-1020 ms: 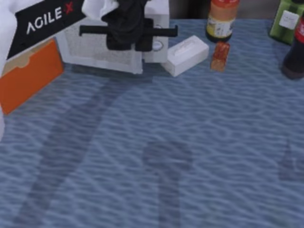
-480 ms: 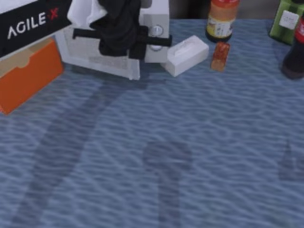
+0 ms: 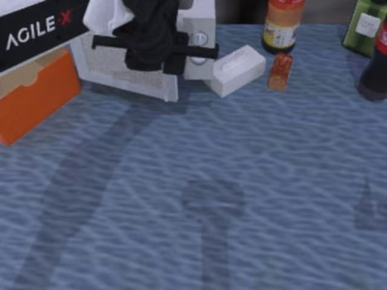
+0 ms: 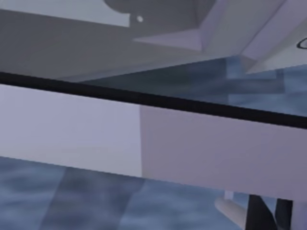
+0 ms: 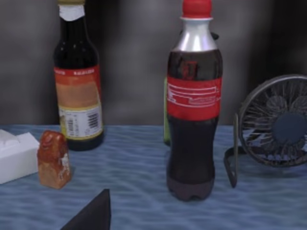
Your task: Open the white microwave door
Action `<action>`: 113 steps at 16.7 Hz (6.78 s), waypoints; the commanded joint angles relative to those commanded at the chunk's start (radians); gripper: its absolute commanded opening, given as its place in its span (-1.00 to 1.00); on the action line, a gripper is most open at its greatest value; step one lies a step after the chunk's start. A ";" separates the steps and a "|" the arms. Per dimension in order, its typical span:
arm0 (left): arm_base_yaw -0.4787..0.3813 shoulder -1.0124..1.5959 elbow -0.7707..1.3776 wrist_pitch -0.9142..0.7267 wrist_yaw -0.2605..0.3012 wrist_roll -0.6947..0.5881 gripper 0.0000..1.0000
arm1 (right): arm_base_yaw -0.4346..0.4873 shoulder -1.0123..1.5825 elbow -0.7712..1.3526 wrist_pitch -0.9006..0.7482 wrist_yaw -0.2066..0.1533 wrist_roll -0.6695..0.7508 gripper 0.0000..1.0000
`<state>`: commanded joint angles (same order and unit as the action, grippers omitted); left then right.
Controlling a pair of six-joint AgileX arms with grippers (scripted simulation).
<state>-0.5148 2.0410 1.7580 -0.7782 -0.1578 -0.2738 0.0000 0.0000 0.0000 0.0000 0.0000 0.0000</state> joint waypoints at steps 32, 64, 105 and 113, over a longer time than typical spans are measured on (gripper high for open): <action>0.025 -0.091 -0.132 0.056 0.067 0.120 -1.00 | 0.000 0.000 0.000 0.000 0.000 0.000 1.00; 0.061 -0.173 -0.244 0.092 0.143 0.252 -1.00 | 0.000 0.000 0.000 0.000 0.000 0.000 1.00; 0.109 -0.245 -0.334 0.107 0.228 0.398 -1.00 | 0.000 0.000 0.000 0.000 0.000 0.000 1.00; 0.109 -0.245 -0.334 0.107 0.228 0.398 -1.00 | 0.000 0.000 0.000 0.000 0.000 0.000 1.00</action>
<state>-0.4062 1.7963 1.4238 -0.6716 0.0706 0.1242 0.0000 0.0000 0.0000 0.0000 0.0000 0.0000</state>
